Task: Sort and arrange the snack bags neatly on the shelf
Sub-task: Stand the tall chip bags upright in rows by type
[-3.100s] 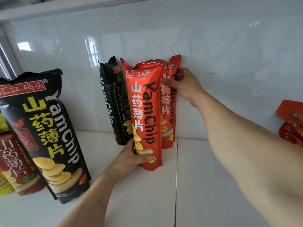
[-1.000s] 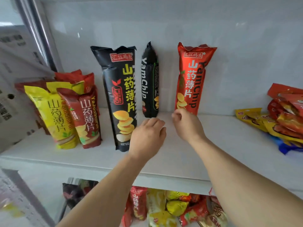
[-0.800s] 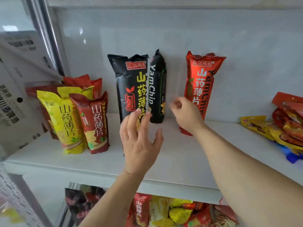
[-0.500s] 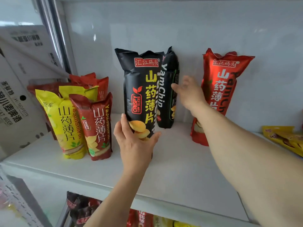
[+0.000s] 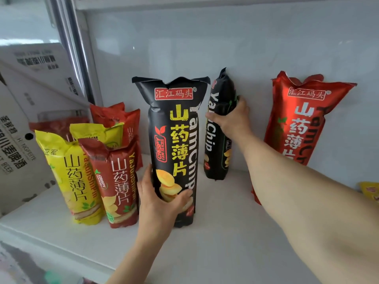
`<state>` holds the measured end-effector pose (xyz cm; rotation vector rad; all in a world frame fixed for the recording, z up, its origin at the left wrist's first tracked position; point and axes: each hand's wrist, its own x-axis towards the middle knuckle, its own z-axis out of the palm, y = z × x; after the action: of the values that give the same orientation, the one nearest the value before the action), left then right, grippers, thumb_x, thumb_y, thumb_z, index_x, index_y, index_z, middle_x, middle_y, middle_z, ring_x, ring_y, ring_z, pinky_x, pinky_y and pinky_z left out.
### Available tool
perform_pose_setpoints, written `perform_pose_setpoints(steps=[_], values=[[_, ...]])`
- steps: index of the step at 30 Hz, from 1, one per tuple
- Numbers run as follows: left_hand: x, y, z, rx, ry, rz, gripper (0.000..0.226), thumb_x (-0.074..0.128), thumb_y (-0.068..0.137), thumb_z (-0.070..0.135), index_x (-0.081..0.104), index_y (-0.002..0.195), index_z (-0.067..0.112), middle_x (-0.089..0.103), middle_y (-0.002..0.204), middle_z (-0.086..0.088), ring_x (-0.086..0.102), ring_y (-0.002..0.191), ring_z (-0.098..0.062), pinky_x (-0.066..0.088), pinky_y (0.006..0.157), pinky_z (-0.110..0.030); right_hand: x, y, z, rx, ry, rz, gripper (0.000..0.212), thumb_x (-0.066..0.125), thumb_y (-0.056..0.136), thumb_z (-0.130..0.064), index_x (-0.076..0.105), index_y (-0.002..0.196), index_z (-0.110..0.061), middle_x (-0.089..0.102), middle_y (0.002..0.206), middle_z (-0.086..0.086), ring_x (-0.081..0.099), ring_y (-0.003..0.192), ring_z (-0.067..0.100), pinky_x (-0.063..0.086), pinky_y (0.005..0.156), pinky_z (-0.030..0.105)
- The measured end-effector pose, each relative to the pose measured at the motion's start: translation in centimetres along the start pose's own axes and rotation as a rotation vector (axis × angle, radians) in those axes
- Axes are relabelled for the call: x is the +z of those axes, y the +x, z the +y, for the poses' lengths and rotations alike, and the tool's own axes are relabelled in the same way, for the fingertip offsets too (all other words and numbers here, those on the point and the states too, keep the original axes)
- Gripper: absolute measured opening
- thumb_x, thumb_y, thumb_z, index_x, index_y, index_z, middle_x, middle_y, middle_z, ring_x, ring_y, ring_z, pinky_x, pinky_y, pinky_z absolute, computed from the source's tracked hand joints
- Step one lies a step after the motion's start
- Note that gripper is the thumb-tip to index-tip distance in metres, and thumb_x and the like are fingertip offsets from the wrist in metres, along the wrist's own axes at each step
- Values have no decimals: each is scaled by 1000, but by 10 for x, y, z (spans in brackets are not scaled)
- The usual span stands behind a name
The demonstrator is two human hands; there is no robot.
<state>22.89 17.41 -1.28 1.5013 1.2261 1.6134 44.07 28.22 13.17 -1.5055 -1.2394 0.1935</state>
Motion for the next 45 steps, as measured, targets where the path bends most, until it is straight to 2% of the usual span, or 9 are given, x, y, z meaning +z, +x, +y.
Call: perform_pose_setpoints(steps=[6, 12, 15, 19, 24, 30, 36, 42, 45], values=[[-4, 9, -4, -22, -103, -135, 76, 90, 69, 21, 46, 127, 44, 61, 125, 13, 62, 109, 4, 57, 84, -20, -2, -2, 12, 91, 196, -20, 63, 80, 78, -28, 35, 121, -22, 53, 94, -16, 55, 79, 0, 41, 61, 16], [-3, 15, 0, -136, -275, -206, 58, 80, 80, 6, 53, 116, 42, 74, 98, 22, 72, 87, 2, 54, 62, -12, -12, -7, 16, 158, 373, -87, 64, 74, 81, -21, 33, 131, -21, 61, 111, -3, 62, 93, 12, 47, 70, 25], [-4, 17, 0, -161, -304, -221, 60, 78, 83, 10, 52, 131, 34, 74, 107, 14, 73, 86, 0, 54, 63, -11, -9, -12, 16, 163, 372, -123, 79, 75, 82, -25, 26, 143, -19, 54, 128, 1, 61, 100, 11, 47, 75, 24], [-4, 18, -2, -164, -322, -235, 62, 78, 83, 11, 50, 135, 28, 73, 108, 12, 72, 90, 1, 53, 64, -10, 3, -14, 16, 103, 226, -33, 112, 87, 62, -49, 21, 149, -22, 28, 152, 4, 38, 136, 22, 37, 110, 39], [-5, 17, -4, -156, -311, -256, 76, 88, 70, 33, 48, 134, 36, 70, 106, 27, 69, 96, 4, 53, 67, -9, 7, -6, -6, -3, 100, 64, 120, 86, 52, -58, 21, 148, -25, 35, 146, 2, 44, 130, 20, 44, 104, 41], [-2, 24, -14, -167, -298, -361, 74, 88, 58, 31, 49, 119, 47, 71, 109, 21, 69, 98, -1, 55, 71, -17, -19, 2, -2, 36, 270, -11, 88, 80, 75, -20, 25, 143, -22, 61, 105, -12, 65, 93, 8, 53, 94, 42], [4, 34, -30, -144, -271, -363, 90, 95, 52, 40, 52, 131, 41, 59, 133, -3, 66, 113, -18, 59, 72, -24, -8, -11, 14, 122, 224, -2, 119, 88, 61, -45, 12, 151, -31, 31, 155, 6, 40, 136, 24, 38, 109, 44], [10, 34, -39, -174, -294, -323, 107, 98, 38, 52, 51, 134, 39, 57, 134, -8, 66, 113, -25, 59, 88, -51, 32, -44, 49, 169, -5, -16, 123, 85, 53, -60, 13, 149, -32, 36, 146, -1, 43, 131, 23, 42, 105, 51], [10, 34, -41, -188, -333, -352, 109, 98, 40, 42, 49, 137, 33, 61, 131, -6, 68, 110, -22, 62, 80, -37, 45, -59, 69, 216, -1, -38, 123, 84, 53, -61, 11, 148, -33, 36, 144, -1, 44, 129, 22, 42, 104, 52]])
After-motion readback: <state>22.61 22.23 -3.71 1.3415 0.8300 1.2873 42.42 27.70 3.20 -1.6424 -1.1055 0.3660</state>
